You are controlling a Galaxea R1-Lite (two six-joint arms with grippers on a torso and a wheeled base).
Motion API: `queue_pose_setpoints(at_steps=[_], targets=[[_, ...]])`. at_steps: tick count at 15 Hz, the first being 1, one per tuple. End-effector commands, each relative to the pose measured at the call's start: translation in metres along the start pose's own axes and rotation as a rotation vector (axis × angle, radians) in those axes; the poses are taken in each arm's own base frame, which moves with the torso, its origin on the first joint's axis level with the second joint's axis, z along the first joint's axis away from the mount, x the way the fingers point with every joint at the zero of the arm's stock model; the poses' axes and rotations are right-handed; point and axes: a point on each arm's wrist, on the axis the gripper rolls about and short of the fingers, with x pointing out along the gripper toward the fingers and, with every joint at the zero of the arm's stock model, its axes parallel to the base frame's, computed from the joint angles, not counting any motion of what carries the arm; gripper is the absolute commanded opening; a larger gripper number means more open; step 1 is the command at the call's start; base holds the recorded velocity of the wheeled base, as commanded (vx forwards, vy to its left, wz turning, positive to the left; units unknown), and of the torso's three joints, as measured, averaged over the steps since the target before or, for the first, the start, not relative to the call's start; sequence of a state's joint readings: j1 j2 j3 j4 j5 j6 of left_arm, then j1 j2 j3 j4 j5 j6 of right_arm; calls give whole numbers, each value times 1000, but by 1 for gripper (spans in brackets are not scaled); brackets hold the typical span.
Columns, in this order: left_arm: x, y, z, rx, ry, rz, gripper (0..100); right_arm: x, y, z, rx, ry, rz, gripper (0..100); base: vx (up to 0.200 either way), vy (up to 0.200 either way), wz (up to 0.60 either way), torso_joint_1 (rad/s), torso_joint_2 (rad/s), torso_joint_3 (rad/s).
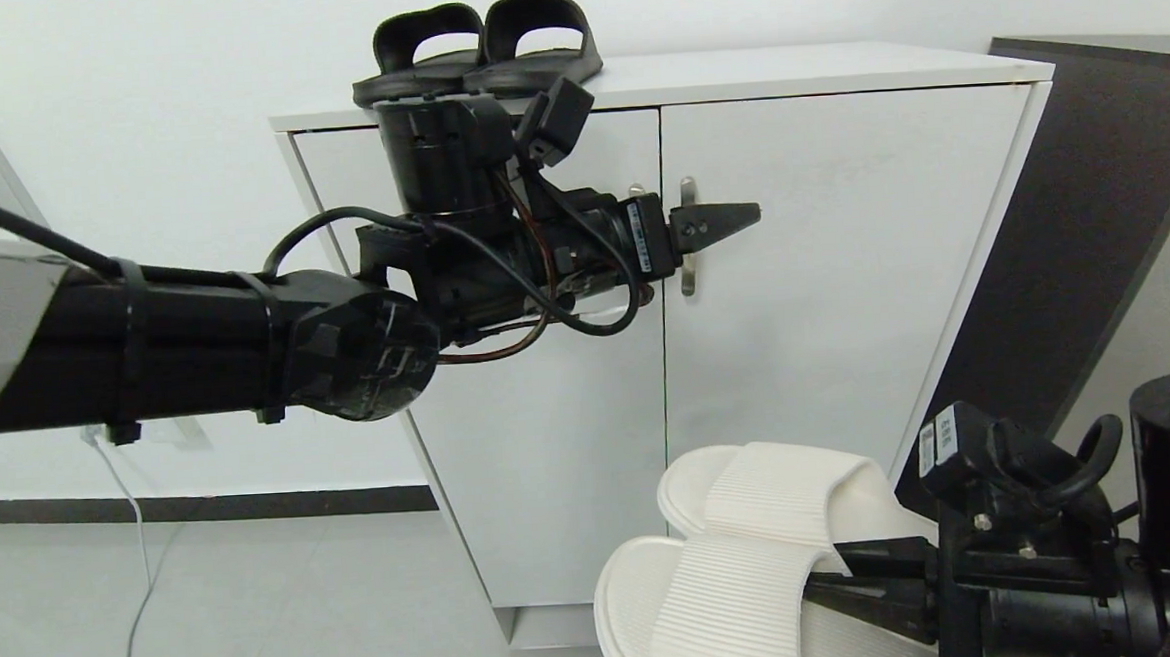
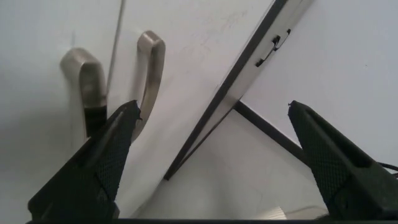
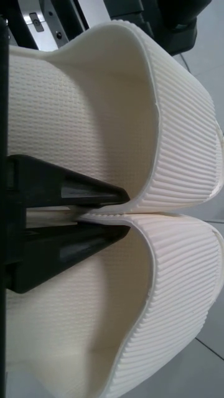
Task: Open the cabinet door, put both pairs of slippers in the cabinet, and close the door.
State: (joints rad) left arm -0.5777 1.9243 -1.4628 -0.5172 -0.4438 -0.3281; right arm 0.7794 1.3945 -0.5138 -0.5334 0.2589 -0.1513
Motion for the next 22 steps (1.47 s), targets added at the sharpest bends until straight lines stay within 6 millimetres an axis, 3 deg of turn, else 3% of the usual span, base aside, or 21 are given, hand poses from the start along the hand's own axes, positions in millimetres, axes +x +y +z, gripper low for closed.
queue_pose_setpoints(at_steps=[1,4,5,12,18,21,22], targets=[[9,8,-3,-4,5,13,100,0,0,0,0,1,0,0,0,0,0,0,0,0],[16,11,-7,-10,19,11,100,1,0,-2,1,8,3,0,0,0,0,0,0,0],[15,10,-6,-11,18,9,0,1,0,-2,1,8,4,0,0,0,0,0,0,0],[4,4,-9,-17,33,11,0,1,6,-5,-4,18,34,0,0,0,0,0,0,0],[-38,-30,-11,-11,37,-27,0,-3,13,-6,-12,11,70,0,0,0,0,0,0,0],[-50,-35,-6,-7,26,-21,0,-2,13,-6,-14,11,75,0,0,0,0,0,0,0],[-53,-26,0,-3,8,4,0,-3,14,-6,-15,11,77,0,0,0,0,0,0,0]])
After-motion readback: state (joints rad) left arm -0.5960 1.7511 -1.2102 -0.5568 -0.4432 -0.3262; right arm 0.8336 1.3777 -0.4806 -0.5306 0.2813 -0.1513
